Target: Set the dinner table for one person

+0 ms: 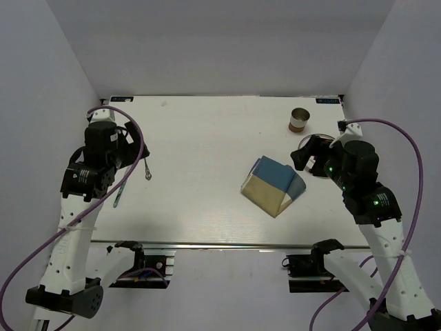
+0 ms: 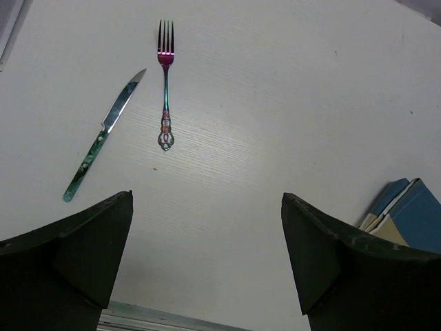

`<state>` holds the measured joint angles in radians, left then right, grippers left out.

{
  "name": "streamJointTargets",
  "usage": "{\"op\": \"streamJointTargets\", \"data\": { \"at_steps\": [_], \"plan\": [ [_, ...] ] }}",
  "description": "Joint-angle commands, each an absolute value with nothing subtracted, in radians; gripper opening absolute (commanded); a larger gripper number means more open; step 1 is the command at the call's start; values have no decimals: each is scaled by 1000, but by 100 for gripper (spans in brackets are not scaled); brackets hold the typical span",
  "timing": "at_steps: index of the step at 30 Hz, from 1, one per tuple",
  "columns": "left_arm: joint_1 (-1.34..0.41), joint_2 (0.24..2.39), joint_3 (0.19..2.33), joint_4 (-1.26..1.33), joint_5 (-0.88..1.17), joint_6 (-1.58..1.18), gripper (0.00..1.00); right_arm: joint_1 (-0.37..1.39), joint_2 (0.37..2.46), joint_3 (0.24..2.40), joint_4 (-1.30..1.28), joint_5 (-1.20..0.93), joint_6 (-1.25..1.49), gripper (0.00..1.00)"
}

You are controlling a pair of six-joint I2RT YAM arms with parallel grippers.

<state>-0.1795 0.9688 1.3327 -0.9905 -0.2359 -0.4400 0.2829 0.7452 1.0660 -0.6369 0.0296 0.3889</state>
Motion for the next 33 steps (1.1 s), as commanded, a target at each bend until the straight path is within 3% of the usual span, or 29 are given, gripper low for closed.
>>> {"op": "streamJointTargets", "data": {
  "at_steps": [1, 6, 11, 17, 23, 33],
  "plan": [
    [-176, 960, 1350, -989, -262, -425, 98, 282, 739, 1075, -603, 21, 390, 89],
    [-176, 957, 1341, -986, -264, -423, 98, 281, 741, 1052, -571, 11, 400, 89],
    [-176, 956, 1290, -954, -226, -417, 98, 279, 822, 872, -411, -204, 491, 89],
    [-176, 968, 1249, -948, -138, -417, 98, 255, 998, 663, -307, 102, 586, 89],
    [-186, 946, 1223, -945, -52, -371, 98, 218, 1089, 572, -161, 139, 627, 89],
    [-186, 919, 1206, -963, -21, -364, 98, 183, 1227, 555, -15, 17, 617, 86]
  ]
}}
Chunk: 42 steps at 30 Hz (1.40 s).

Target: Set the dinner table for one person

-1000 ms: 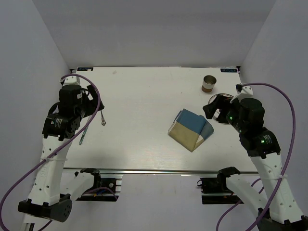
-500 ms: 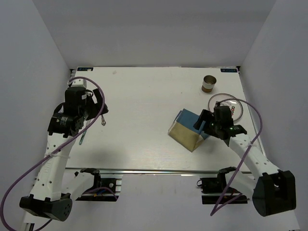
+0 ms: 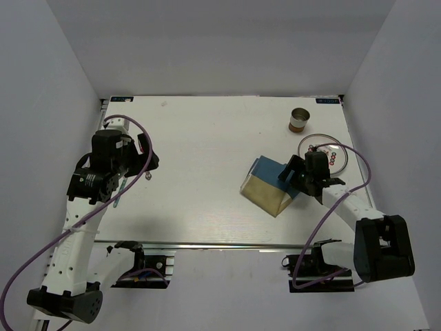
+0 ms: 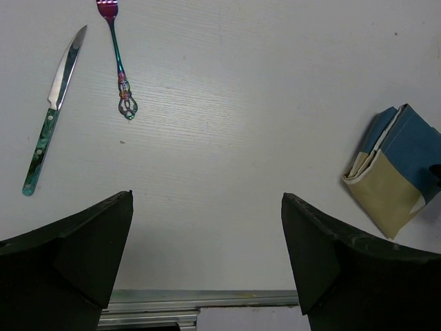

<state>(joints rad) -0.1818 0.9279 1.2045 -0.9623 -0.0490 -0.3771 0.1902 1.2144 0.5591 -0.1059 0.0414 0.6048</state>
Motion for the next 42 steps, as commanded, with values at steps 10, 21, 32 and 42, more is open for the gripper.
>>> {"op": "streamJointTargets", "data": {
  "at_steps": [10, 21, 32, 42],
  "plan": [
    [-186, 928, 1220, -969, -8, -365, 98, 181, 1220, 523, 81, -26, 629, 70],
    [-186, 928, 1213, -960, -2, -376, 98, 187, 1247, 564, 72, -91, 631, 67],
    [-186, 931, 1220, -980, 20, -376, 98, 187, 1419, 572, 155, -107, 635, 56],
    [-176, 962, 1252, -963, 31, -382, 98, 209, 1561, 800, 321, -245, 747, 0]
  ]
}}
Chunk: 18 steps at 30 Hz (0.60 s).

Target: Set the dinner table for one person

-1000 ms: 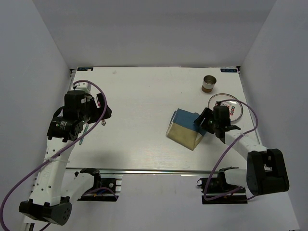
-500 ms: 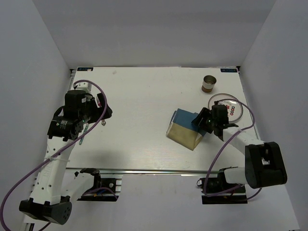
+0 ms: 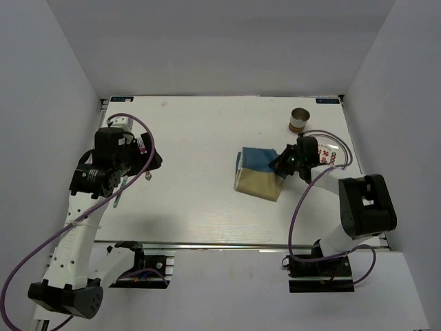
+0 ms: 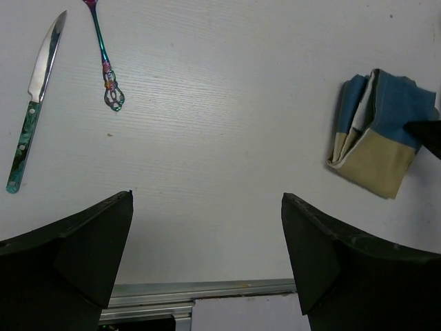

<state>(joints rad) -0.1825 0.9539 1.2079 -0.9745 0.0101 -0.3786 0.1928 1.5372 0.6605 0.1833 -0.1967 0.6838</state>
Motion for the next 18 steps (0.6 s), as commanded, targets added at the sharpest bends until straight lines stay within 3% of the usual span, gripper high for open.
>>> {"op": "streamJointTargets", "data": {
  "at_steps": [1, 7, 13, 15, 17, 18],
  "plan": [
    [-176, 972, 1256, -954, 35, -387, 98, 216, 1589, 842, 324, -238, 764, 0],
    [-176, 1060, 1334, -923, 17, -419, 98, 297, 1644, 1066, 454, -175, 775, 0],
    [-176, 1049, 1315, -916, -46, -428, 98, 415, 1689, 1079, 488, -360, 554, 0],
    [-176, 1028, 1276, -897, -51, -436, 98, 443, 1716, 1040, 480, -394, 471, 29],
    [-176, 1006, 1221, -891, -52, -442, 98, 491, 1732, 959, 495, -465, 434, 45],
    [-176, 1002, 1203, -885, -52, -443, 98, 518, 1727, 918, 552, -492, 411, 73]
  ]
}}
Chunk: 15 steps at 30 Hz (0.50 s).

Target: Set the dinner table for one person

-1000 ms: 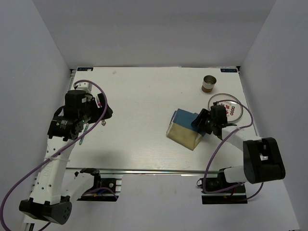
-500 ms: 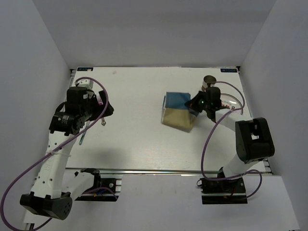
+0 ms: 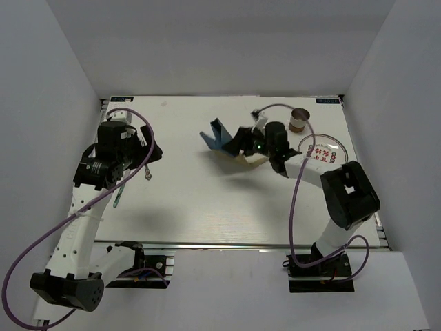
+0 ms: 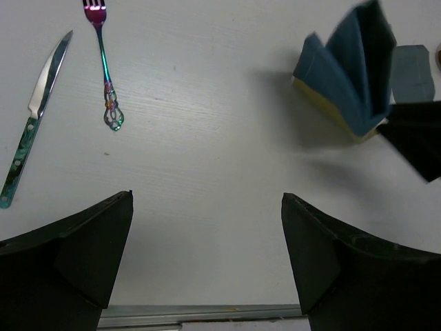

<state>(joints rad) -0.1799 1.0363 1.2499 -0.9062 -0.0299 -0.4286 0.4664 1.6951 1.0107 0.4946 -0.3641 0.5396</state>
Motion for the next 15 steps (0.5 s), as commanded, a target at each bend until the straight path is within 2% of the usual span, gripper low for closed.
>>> {"op": "streamJointTargets", "data": {
  "at_steps": [1, 2, 6, 7, 9, 11, 15],
  "plan": [
    [-176, 996, 1174, -884, -54, -443, 98, 544, 1721, 837, 580, -552, 407, 82],
    [-176, 986, 1161, -887, -64, -445, 98, 558, 1694, 795, 612, -578, 407, 89],
    [-176, 960, 1124, -882, -98, -448, 98, 603, 1583, 591, 790, -580, 480, 89],
    [-176, 957, 1118, -882, -106, -451, 98, 603, 1566, 585, 746, -505, 504, 89],
    [-176, 963, 1112, -874, -127, -483, 98, 641, 1563, 723, 509, -343, 464, 89],
    [-176, 974, 1108, -856, -127, -505, 98, 676, 1580, 797, 390, -220, 454, 89],
    [-176, 1061, 1103, -764, -46, -549, 98, 692, 1635, 977, 5, 282, 662, 89]
  ]
}}
